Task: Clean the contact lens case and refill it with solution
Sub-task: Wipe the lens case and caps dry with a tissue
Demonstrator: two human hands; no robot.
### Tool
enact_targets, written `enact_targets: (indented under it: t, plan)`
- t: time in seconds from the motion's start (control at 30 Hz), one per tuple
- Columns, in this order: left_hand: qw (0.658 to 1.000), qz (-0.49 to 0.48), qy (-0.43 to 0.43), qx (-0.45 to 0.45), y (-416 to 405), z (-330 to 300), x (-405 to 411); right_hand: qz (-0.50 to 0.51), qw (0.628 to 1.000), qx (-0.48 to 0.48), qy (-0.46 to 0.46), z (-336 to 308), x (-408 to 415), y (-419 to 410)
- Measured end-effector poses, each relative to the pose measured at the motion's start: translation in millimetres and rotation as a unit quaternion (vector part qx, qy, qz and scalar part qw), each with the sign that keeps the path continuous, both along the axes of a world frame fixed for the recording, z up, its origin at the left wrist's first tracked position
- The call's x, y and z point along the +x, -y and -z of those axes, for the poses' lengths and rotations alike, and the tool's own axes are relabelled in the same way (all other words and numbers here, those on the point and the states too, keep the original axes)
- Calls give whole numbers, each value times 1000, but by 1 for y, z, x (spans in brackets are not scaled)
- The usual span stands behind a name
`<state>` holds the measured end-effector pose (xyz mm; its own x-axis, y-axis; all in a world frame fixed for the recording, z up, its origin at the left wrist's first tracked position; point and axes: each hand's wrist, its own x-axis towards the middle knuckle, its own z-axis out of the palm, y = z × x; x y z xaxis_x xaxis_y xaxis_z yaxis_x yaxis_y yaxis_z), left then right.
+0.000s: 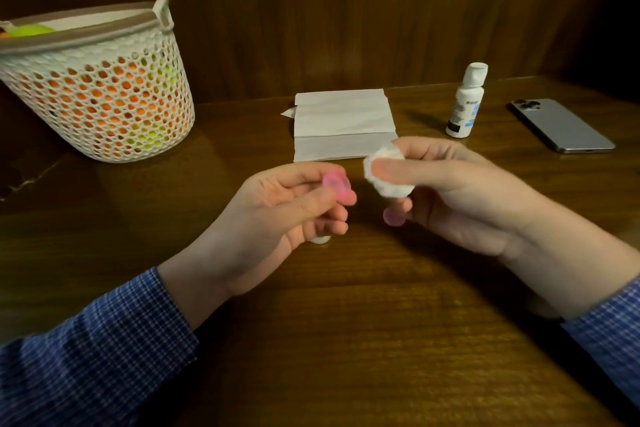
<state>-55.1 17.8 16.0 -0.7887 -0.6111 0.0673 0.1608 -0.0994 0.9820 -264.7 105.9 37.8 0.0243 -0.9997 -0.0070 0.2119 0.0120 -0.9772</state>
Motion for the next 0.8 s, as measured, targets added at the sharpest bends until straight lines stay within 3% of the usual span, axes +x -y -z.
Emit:
enact_targets:
  t: [0.1,0.2,0.27,0.47,0.67,0.8]
  plan:
    - [1000,-12,-12,25,4,-2,0,91,995,6,-44,-7,-16,3]
    - [1000,-23,2,11,5,-3,2,228,947,48,-223,-2,-29,12]
    - [999,-30,14,-3,7,-3,5,260,915,64,-303,7,-36,18]
    - [996,-64,33,-46,11,-4,10,209,859,54,-465,29,-40,30]
    - [992,-70,62,-83,14,-3,12,205,823,8,-530,39,-41,34]
    - [992,-71,66,-86,16,-2,13,198,822,-3,-534,40,-42,34]
